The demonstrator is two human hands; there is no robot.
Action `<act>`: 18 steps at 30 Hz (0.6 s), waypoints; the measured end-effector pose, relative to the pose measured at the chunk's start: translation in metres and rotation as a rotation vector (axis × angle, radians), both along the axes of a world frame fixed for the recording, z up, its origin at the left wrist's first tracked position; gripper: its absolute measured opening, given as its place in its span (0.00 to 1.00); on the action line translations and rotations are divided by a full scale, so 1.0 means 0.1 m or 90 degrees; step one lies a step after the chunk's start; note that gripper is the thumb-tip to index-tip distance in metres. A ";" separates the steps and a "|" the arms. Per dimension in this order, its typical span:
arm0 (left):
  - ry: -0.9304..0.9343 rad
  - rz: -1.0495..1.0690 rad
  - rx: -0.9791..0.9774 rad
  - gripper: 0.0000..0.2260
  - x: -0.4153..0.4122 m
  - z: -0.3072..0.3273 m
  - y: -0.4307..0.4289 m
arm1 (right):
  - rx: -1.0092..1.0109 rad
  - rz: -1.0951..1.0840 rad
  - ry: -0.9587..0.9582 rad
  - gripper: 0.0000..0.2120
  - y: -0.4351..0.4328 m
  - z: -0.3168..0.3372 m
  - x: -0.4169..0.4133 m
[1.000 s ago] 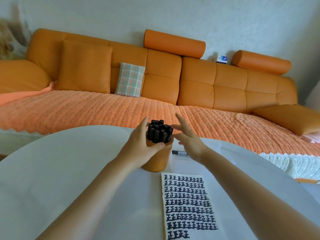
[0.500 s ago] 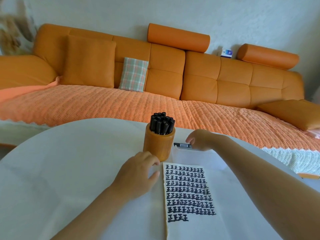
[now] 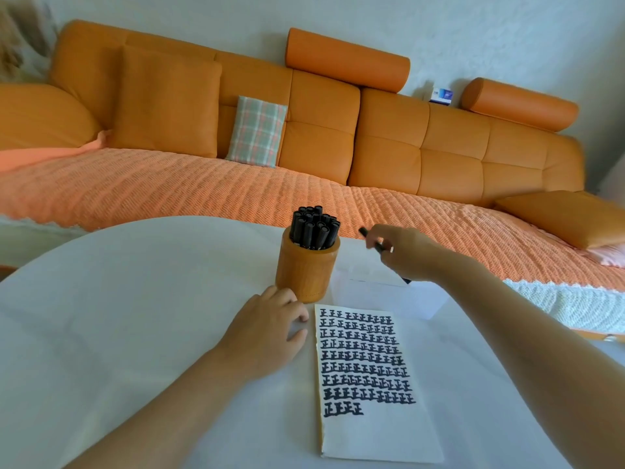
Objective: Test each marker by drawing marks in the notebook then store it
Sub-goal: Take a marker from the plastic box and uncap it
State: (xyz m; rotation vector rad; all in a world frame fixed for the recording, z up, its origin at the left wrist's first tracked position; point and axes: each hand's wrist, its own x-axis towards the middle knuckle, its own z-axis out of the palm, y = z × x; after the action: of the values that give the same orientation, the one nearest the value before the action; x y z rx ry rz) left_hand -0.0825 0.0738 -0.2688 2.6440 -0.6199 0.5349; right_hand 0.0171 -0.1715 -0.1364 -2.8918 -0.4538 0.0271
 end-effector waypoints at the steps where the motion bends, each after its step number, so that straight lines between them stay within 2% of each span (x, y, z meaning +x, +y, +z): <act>1: 0.002 0.002 0.007 0.10 0.00 0.01 -0.01 | 0.046 -0.008 -0.015 0.16 -0.02 0.05 -0.10; 4: 0.028 0.006 0.016 0.10 -0.03 0.07 -0.02 | 0.158 0.003 -0.053 0.23 -0.04 0.06 -0.40; 6: 0.058 0.011 0.025 0.11 -0.04 0.12 -0.02 | 0.158 0.053 -0.094 0.27 -0.05 0.00 -0.63; 9: 0.092 0.024 0.038 0.12 -0.08 0.20 -0.06 | 0.156 0.113 -0.096 0.26 -0.04 -0.15 -0.90; 12: 0.100 0.034 0.027 0.13 -0.13 0.29 -0.10 | 0.059 0.147 -0.097 0.17 -0.06 -0.29 -1.08; 15: 0.063 0.019 -0.012 0.12 -0.16 0.39 -0.14 | -0.067 0.203 -0.221 0.11 -0.13 -0.43 -1.17; 18: 0.045 -0.016 -0.066 0.10 -0.22 0.48 -0.22 | -0.128 0.247 -0.311 0.05 -0.17 -0.58 -1.18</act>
State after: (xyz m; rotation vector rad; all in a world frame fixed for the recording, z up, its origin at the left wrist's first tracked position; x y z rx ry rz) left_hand -0.1042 0.0523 -0.2205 2.5432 -0.5873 0.4514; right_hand -0.1009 -0.1889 -0.1948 -2.9340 -1.1504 -0.6153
